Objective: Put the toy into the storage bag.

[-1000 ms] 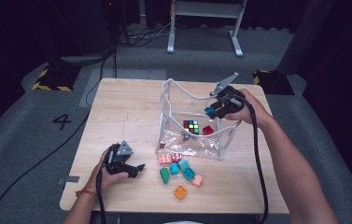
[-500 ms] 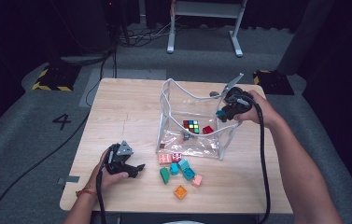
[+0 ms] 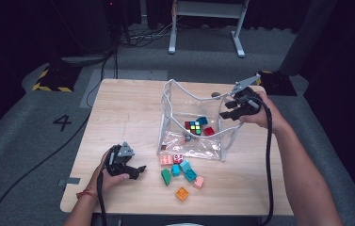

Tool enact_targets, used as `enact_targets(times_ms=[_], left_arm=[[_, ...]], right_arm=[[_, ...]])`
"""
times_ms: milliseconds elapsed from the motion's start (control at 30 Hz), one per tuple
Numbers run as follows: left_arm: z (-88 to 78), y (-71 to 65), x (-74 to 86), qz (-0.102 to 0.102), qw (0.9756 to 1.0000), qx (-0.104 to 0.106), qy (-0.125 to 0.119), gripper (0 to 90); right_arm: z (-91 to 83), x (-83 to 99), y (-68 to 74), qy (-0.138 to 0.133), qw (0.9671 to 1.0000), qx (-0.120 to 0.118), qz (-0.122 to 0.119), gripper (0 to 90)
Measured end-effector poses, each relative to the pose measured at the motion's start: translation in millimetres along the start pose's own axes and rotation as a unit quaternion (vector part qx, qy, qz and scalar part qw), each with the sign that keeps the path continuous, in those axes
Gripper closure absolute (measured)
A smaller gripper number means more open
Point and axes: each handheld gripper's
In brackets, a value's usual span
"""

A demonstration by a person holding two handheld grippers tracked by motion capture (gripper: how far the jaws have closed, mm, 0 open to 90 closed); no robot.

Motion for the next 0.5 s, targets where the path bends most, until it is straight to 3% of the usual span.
enact_targets(times_ms=[167,367,500], left_arm=[[0.0,0.0,0.0,0.000,1.0000,0.000,0.000,13.5],[0.0,0.0,0.0,0.000,1.0000,0.000,0.000,13.5],[0.0,-0.1,0.0,0.000,1.0000,-0.001,0.000,13.5]], right_arm=[[-13.5,2.8,5.5,-0.061,0.9981,0.002,0.010,44.2],[-28.2,9.7,14.0,-0.099,0.9948,0.016,0.013,37.1],[-42.4,19.7,19.1,-0.125,0.9911,0.033,0.031,28.6]])
Point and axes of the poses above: each handheld gripper's, and its own axes: z roughly forward along the jaws, x roughly out of its underside, y roughly to its left, and after that the axes turned 3 degrees about -x, right-handed
